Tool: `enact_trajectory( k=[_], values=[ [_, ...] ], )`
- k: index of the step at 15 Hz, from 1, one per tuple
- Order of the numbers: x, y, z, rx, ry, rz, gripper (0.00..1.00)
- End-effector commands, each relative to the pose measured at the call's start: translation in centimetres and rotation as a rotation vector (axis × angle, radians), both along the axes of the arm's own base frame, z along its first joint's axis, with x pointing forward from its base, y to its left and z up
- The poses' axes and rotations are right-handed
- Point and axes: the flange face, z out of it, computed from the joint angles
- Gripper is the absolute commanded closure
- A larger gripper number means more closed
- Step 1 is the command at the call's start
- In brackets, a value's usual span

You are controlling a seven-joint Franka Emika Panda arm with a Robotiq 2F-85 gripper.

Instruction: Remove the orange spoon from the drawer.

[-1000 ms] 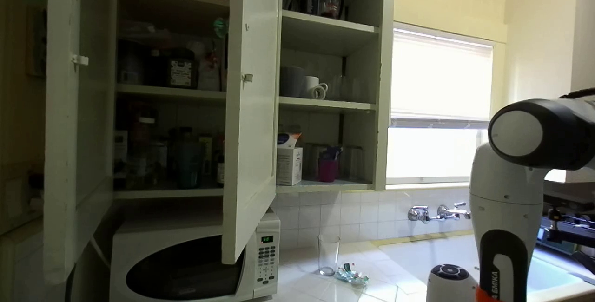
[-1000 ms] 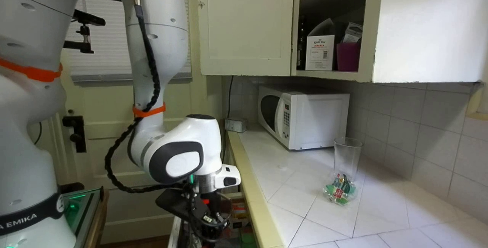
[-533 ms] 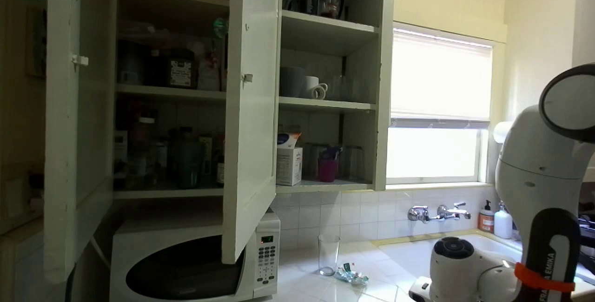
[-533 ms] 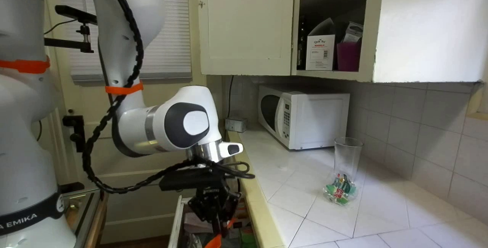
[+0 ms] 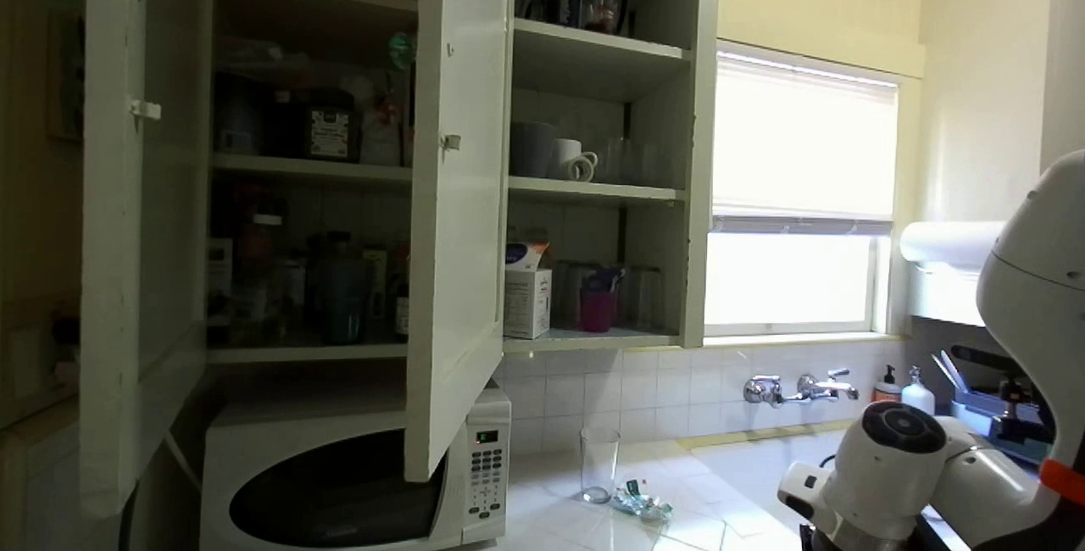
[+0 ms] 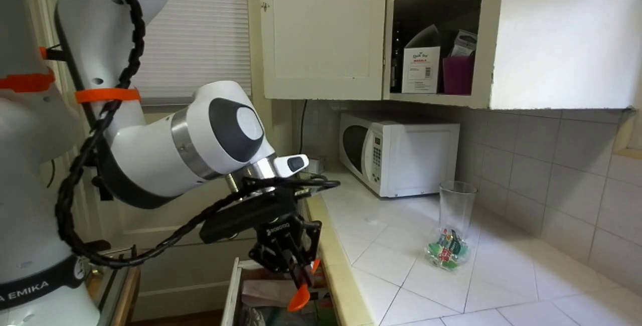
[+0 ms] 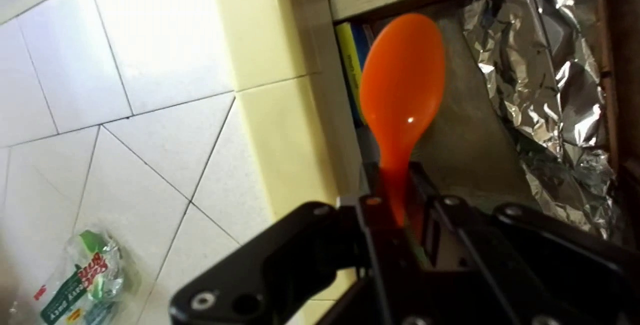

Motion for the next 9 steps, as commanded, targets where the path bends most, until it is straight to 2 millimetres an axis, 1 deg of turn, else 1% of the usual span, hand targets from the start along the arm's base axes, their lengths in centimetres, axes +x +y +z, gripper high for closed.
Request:
enact_trajectory(
  k=[1,3,4,5,7,8,9],
  values=[
    [-1.6,-2.5,-0.1,0.135,-0.040,-0.145,0.96],
    [-2.0,-3.8,-1.2,0.172,-0.028,-0.244,0.96],
    [-1.6,-3.1,0.0,0.118,-0.041,-0.167,0.84],
    [-1.8,-3.6,-0.4,0.132,-0.035,-0.201,0.84],
    [-2.0,-3.9,-1.0,0.144,-0.024,-0.224,0.84],
    [-2.0,-3.9,-1.1,0.147,-0.022,-0.227,0.96],
    [-1.3,-3.8,-1.4,0.186,-0.033,-0.267,0.96]
  ],
)
